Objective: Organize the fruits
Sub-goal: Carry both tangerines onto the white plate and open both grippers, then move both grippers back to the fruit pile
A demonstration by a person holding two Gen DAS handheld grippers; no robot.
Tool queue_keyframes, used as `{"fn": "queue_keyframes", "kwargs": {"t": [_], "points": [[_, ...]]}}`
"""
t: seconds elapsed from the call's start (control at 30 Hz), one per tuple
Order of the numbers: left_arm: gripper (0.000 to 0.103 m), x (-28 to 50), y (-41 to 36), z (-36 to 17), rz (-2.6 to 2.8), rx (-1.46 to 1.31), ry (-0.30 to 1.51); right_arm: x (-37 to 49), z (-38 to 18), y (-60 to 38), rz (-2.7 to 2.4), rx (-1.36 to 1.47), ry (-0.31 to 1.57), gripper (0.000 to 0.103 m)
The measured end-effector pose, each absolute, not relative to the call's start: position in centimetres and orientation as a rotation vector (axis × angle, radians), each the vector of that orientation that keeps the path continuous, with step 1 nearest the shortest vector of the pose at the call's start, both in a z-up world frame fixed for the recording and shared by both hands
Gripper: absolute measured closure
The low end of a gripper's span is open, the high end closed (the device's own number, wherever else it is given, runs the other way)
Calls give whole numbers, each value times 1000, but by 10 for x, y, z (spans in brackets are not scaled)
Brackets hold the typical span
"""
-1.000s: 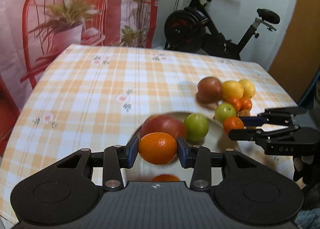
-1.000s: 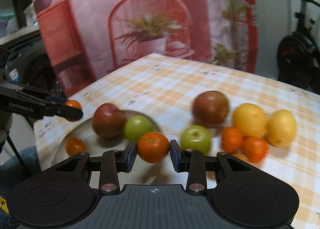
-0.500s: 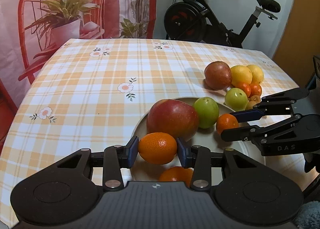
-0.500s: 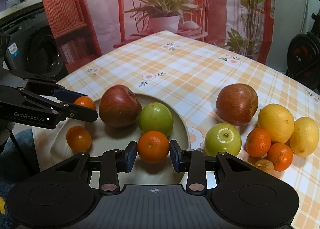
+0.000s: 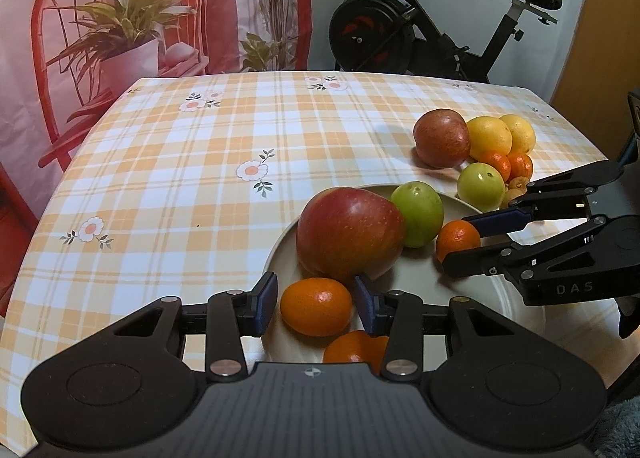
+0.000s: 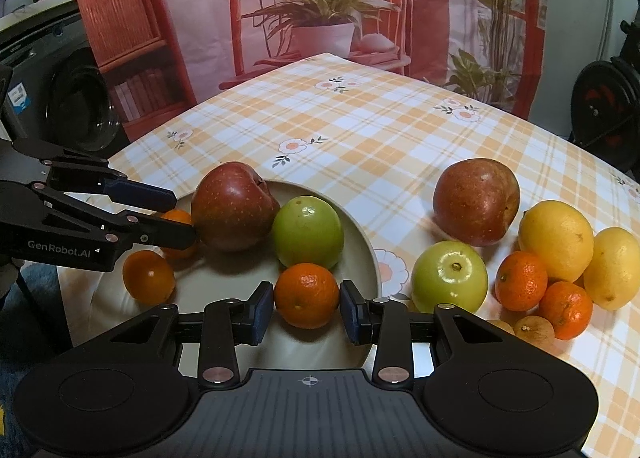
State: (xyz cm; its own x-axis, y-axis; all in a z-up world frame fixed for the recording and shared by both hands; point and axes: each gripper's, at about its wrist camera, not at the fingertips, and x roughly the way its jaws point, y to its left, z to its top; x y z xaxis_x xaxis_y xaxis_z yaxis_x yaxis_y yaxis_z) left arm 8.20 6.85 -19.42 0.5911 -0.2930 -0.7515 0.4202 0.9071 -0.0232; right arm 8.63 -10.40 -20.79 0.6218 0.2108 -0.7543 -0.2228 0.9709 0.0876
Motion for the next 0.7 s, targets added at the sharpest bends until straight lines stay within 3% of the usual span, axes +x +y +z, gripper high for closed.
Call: {"fn": "queue_keyframes", "kwargs": {"t": [0.7], "points": [[52, 81, 54, -165, -372, 90, 756, 48, -186, -163, 134, 55, 701, 66]]}}
